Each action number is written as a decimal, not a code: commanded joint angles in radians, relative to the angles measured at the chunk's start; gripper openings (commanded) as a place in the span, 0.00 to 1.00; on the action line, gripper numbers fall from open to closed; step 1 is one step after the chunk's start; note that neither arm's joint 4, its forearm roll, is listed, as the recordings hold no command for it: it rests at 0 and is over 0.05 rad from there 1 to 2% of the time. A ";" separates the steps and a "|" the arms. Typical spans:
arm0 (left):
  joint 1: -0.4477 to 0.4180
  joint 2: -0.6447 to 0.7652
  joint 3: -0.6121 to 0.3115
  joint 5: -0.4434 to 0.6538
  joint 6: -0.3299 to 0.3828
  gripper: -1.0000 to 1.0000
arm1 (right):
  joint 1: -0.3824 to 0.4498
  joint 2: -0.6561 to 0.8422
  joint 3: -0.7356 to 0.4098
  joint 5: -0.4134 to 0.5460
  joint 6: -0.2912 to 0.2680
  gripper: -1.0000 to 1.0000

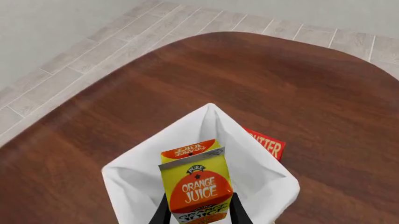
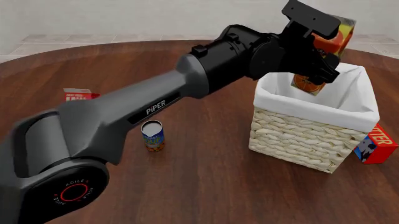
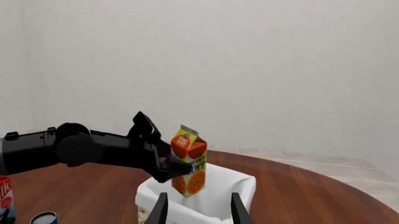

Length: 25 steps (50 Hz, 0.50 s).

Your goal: Pick up the orange juice, and put it in the basket.

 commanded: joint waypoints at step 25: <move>-0.007 0.061 -0.028 -0.023 0.002 0.00 | -0.005 0.000 0.036 -0.024 0.011 1.00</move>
